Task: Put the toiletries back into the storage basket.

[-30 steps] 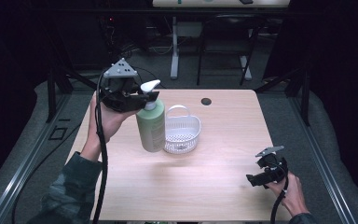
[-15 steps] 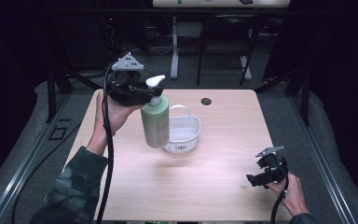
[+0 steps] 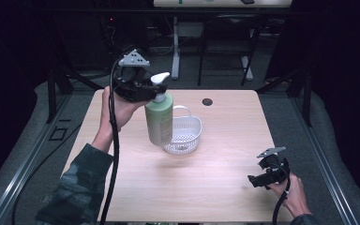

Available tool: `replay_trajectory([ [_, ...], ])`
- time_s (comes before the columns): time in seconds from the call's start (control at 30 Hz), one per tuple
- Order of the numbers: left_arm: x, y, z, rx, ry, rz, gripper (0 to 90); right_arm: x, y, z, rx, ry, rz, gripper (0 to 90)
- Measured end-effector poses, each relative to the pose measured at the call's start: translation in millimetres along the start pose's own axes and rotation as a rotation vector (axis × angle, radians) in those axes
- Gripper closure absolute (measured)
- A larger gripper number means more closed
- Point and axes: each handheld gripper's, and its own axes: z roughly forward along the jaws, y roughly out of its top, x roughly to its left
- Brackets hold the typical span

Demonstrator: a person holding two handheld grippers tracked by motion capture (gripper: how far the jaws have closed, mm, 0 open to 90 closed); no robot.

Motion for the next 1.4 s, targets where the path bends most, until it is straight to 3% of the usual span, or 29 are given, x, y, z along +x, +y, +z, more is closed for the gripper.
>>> replay_trajectory([
  [1.4, 5.4, 8.6, 45.5, 0.013, 0.003, -0.023, 67.7, -0.9, -1.0, -0.4, -0.004, 0.002, -0.001, 3.3],
])
